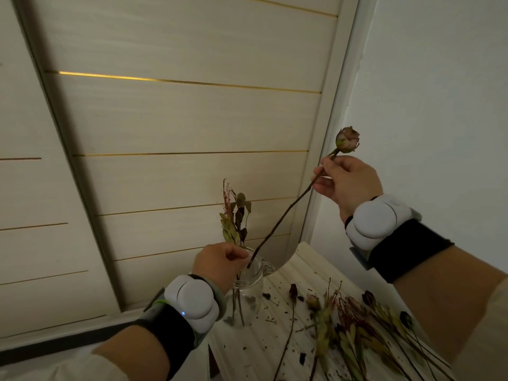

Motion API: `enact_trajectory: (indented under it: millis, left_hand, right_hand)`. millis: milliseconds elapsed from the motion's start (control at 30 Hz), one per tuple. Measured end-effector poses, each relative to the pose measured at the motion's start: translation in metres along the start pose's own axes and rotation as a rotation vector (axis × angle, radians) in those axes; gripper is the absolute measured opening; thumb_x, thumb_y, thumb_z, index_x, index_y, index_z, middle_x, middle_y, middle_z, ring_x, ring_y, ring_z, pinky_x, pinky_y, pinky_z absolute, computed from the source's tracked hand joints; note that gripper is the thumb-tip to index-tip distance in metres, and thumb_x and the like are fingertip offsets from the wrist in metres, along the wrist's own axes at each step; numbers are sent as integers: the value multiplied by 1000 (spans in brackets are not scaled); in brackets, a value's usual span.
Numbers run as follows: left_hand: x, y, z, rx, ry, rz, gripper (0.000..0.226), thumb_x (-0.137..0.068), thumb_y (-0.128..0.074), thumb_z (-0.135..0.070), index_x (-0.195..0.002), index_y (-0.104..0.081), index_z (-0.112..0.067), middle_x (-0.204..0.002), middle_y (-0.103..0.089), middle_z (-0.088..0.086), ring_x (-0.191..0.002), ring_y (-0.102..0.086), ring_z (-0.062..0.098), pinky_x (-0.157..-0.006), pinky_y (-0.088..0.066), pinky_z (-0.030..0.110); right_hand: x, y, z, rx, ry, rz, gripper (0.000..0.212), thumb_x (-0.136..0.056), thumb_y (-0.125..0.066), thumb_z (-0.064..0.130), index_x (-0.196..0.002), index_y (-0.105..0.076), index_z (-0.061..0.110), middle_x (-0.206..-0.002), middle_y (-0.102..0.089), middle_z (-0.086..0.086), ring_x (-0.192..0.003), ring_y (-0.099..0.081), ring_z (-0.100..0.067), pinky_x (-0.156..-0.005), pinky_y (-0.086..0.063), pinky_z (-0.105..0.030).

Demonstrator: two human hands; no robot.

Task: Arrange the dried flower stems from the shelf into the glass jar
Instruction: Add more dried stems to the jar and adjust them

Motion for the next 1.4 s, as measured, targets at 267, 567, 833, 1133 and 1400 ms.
enact_trajectory:
  millis: [267,567,833,1133,1400]
  left_hand:
    - [-15,13,28,-95,67,-87,17,-88,-58,-15,-97,-71,-20,-103,-70,1,-97,-63,19,-89,-46,23]
    - [-21,13,45,-127,83,-132,20,-88,-58,-15,-104,-68,-21,-105,-69,0,-97,-62,18,-89,-45,24]
    - [-24,12,46,-148,62,-143,31,-88,-61,-19,-119,-62,-19,-119,-62,0,-112,-56,18,-97,-40,24]
    - [-27,4,52,-204,82,-82,38,-93,-52,-24,-130,-54,-20,-133,-57,-2,-123,-52,17,-105,-36,24]
    - [-24,0,51,-239,37,-78,38,-96,-44,-25,-134,-51,-20,-134,-56,-1,-125,-51,17,-106,-36,24]
  right_hand:
    - [1,-31,-12,111,82,12,9,-94,-53,14,-90,-61,12,-75,-64,-4,-62,-60,-13,-67,-57,-25]
    - [4,-55,-50,299,109,69,16,-91,-55,13,-78,-62,20,-74,-65,-5,-72,-62,-20,-81,-57,-37]
    - [2,-63,-100,367,17,108,11,-90,-57,16,-82,-65,19,-77,-67,-9,-69,-62,-22,-81,-58,-41]
    - [7,-67,-131,447,-48,141,17,-91,-57,17,-101,-66,8,-85,-70,-12,-71,-64,-24,-84,-56,-47]
    - [15,-68,-148,537,-72,164,17,-89,-58,20,-99,-69,13,-80,-69,-5,-82,-69,-27,-85,-55,-47]
Point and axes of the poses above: each hand's wrist, its own x-axis away from the middle knuckle, its own y-axis out of the back of the hand, z = x × y, the point moved 6 cm from there along -x, towards the middle knuckle
